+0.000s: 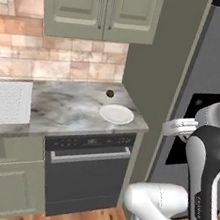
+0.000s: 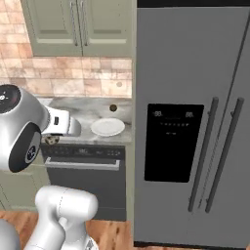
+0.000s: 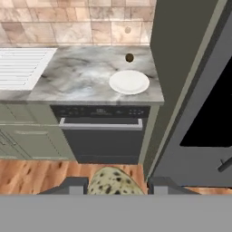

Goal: Pick the egg from the microwave and place it on plate located on the counter.

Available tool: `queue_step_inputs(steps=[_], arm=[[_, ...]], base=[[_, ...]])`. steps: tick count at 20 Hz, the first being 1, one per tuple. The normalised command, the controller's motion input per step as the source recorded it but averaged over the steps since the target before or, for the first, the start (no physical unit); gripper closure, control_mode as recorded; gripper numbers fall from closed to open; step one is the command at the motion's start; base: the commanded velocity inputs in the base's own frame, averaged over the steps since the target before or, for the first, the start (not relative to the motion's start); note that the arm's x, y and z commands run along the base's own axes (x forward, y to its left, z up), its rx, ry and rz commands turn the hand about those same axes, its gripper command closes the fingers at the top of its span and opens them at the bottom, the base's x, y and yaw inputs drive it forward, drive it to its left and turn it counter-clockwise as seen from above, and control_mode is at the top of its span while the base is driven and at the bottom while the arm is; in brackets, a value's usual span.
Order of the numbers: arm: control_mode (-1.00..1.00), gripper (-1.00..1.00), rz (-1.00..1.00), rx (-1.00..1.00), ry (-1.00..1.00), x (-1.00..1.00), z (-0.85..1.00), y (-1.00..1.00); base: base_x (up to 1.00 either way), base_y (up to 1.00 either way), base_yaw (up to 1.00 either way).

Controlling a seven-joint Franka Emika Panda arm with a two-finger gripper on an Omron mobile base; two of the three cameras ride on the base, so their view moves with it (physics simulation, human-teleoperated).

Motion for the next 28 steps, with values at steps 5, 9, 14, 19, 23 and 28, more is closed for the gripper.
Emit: queue_step_inputs(steps=[5, 9, 14, 19, 23, 28], arm=[[1.0, 1.0, 0.0, 0.0, 0.0, 0.0, 0.0, 0.0], [1.0, 1.0, 0.0, 0.0, 0.0, 0.0, 0.0, 0.0], [1.0, 1.0, 0.0, 0.0, 0.0, 0.0, 0.0, 0.0], [1.0, 1.0, 0.0, 0.0, 0.0, 0.0, 0.0, 0.0], [1.0, 1.0, 0.0, 0.0, 0.0, 0.0, 0.0, 0.0], [1.0, 1.0, 0.0, 0.0, 0.0, 0.0, 0.0, 0.0]], base=[[0.4, 0.52, -0.24], [0.39, 0.33, -0.06], [0.5, 0.23, 0.01], [0.58, 0.15, 0.06], [0.6, 0.01, 0.06], [0.55, 0.0, 0.08]])
